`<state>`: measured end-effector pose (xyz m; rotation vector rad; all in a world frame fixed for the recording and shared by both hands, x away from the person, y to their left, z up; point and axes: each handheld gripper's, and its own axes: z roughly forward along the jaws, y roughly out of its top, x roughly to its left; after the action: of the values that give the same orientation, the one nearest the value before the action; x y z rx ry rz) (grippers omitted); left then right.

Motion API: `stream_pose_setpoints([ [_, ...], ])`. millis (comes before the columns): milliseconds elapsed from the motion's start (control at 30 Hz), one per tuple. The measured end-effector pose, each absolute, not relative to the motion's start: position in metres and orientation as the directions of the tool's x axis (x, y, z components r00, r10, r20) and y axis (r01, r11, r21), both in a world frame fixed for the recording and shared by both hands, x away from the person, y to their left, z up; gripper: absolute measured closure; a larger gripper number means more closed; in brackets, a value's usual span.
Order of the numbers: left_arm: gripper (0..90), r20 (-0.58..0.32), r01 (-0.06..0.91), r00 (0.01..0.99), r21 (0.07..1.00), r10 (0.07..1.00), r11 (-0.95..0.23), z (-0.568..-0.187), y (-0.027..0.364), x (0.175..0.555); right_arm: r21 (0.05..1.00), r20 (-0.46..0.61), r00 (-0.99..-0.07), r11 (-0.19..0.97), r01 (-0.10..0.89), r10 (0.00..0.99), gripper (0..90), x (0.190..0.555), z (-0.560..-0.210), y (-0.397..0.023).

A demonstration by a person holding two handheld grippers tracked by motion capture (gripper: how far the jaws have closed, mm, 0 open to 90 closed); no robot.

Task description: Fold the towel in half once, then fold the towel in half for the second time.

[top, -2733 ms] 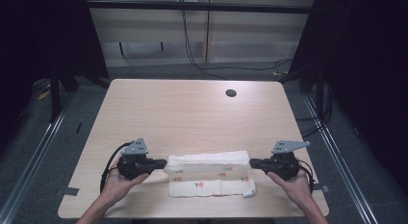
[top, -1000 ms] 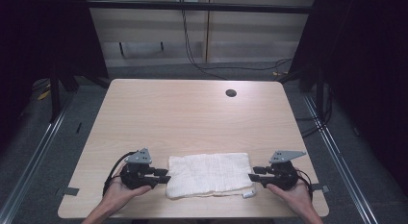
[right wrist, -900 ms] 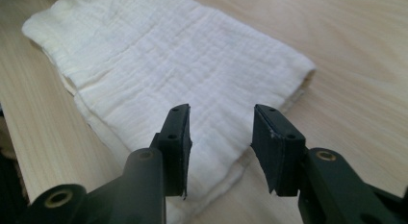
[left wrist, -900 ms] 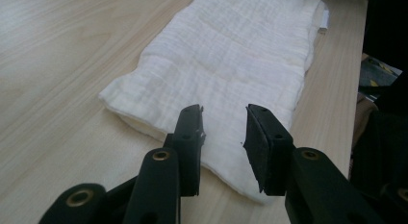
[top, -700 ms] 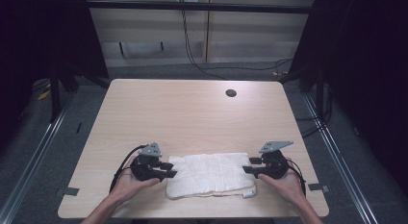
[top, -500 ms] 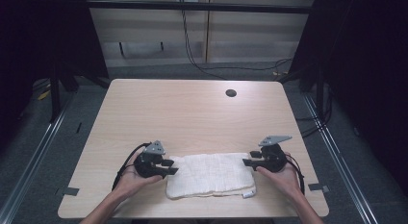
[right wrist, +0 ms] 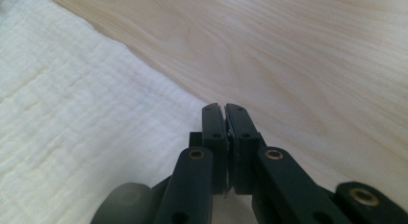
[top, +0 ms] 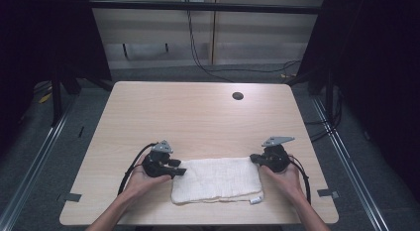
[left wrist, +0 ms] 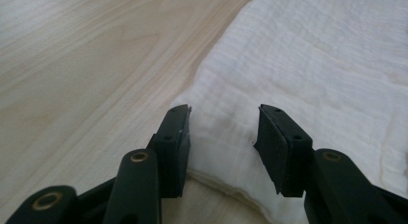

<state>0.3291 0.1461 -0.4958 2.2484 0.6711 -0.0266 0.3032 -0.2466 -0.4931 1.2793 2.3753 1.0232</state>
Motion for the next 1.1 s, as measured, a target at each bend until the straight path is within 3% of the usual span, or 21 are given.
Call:
stream_pose_setpoints([
  [100,56.8,-0.228,0.476,0.860,0.679,0.456,-0.559,-0.496,0.144,0.328,0.689,0.109,-0.578,0.357,0.630,0.809,86.8,0.303,-0.494,-0.249],
  [200,54.5,-0.242,0.489,0.854,0.678,0.461,-0.550,-0.495,0.145,0.330,0.688,0.117,-0.580,0.355,0.633,0.806,65.2,0.302,-0.490,-0.248],
  [367,54.4,-0.235,0.500,0.843,0.674,0.484,-0.543,-0.488,0.150,0.337,0.720,0.112,-0.603,0.354,0.597,0.790,55.2,0.293,-0.473,-0.242],
  [733,49.3,-0.266,0.538,0.818,0.669,0.511,-0.514,-0.483,0.154,0.361,0.736,0.166,-0.734,0.413,0.536,0.658,52.0,0.273,-0.459,-0.193],
  [1100,47.5,-0.240,0.522,0.823,0.676,0.515,-0.520,-0.483,0.154,0.357,0.725,0.204,-0.844,0.503,0.471,0.497,61.5,0.266,-0.466,-0.124],
])
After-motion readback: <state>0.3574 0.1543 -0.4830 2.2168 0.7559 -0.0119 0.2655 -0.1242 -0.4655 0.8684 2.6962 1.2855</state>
